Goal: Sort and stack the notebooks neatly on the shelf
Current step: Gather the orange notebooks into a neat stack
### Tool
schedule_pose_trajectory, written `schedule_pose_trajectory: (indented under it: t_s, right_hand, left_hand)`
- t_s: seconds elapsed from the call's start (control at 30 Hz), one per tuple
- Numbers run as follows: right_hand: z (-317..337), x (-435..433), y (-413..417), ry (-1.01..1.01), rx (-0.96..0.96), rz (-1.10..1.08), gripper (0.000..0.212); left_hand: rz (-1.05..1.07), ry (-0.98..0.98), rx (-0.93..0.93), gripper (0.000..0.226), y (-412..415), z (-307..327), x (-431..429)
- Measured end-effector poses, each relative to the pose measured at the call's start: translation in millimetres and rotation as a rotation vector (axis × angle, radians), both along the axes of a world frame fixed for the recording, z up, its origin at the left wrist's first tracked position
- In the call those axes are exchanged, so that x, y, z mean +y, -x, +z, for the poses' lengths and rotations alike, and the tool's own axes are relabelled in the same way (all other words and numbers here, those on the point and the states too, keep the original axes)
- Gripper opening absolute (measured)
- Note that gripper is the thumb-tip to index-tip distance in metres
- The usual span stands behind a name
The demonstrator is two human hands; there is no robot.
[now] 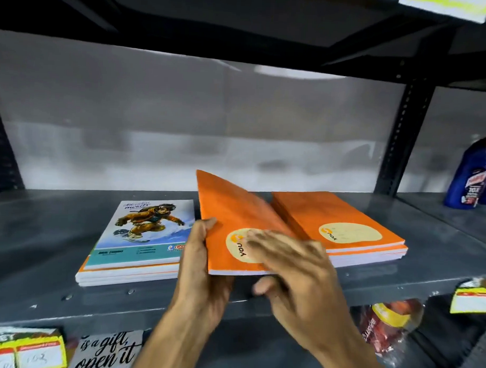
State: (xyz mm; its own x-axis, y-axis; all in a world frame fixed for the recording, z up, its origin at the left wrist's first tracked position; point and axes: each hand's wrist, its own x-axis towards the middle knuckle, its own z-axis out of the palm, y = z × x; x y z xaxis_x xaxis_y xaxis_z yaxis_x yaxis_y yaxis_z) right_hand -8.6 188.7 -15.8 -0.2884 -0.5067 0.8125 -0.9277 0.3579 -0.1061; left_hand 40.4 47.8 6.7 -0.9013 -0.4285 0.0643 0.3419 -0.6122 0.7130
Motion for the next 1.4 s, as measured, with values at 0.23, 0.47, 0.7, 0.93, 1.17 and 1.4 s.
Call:
schedule_pose_trajectory:
  t_s: [0.23, 0.47, 0.7, 0.93, 1.17, 1.4]
  right_hand:
    - [49, 52, 40, 0.57, -0.995, 0.055, 0.029]
    - [92, 100, 84, 0.786, -1.155, 0.134, 0.03]
    - [74, 125, 132, 0.588, -1.192, -0.141, 0.033]
    - [18, 139, 172, 0.099, -0.87, -0.563, 0.028]
    - [-9, 160, 172, 0.502, -0.932, -0.297, 0.04]
    - [-11, 165, 158, 0.309, -0.755, -0.212, 0.027]
  left_hand:
    - [-0.036, 0.059, 0.149, 0.02, 17, 18, 7]
    - [0.003, 0.501, -0.025, 0.021, 77, 43, 44]
    - [0.03, 0.924, -0.275, 0.045, 133, 16, 75]
    - [-0.019, 1.106, -0.418, 0.055, 138, -11, 81]
    - [0.06, 1.03, -0.236, 0.029, 118, -22, 74]
    - [0.032, 1.108, -0.13, 0.048, 89, -26, 66]
